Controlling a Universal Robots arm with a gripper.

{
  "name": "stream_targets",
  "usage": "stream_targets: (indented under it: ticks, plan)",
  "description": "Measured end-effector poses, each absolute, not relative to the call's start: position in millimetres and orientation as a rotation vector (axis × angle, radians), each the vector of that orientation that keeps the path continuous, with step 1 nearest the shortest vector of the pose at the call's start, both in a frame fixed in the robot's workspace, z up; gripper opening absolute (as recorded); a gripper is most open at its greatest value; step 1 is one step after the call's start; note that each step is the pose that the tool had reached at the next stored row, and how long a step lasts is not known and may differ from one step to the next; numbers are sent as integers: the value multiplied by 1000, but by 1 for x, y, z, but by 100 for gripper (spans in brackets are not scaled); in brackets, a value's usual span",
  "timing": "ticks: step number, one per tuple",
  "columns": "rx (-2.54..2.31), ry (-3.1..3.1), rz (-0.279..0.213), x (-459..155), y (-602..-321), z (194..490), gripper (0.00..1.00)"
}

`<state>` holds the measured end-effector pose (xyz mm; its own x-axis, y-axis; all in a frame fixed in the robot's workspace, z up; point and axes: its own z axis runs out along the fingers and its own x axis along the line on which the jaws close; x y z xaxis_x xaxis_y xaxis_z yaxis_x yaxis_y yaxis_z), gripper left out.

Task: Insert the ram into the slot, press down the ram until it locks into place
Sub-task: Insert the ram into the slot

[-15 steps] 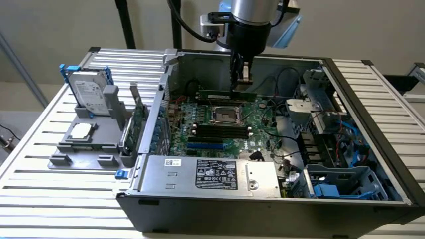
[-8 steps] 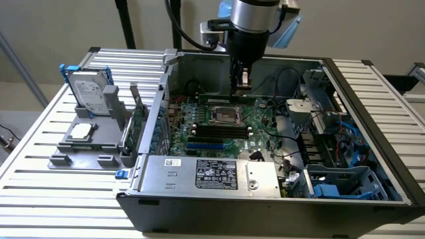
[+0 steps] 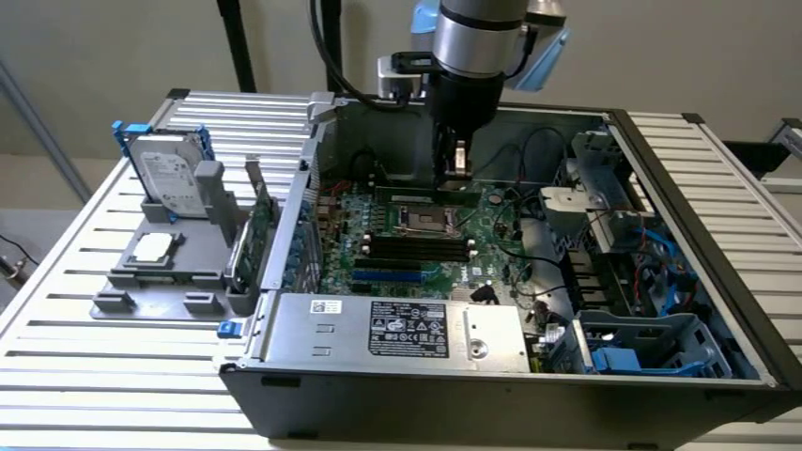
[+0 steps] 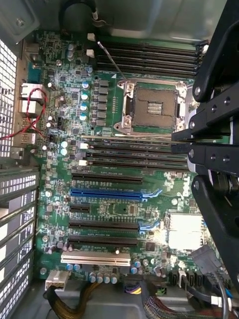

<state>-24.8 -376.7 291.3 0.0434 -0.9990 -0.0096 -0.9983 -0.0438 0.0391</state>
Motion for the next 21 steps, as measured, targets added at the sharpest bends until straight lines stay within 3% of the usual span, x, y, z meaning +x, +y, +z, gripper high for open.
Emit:
stream_targets:
  ticks: [21]
  plan:
    - [2256,-2160,-37,-30,-388,258,13]
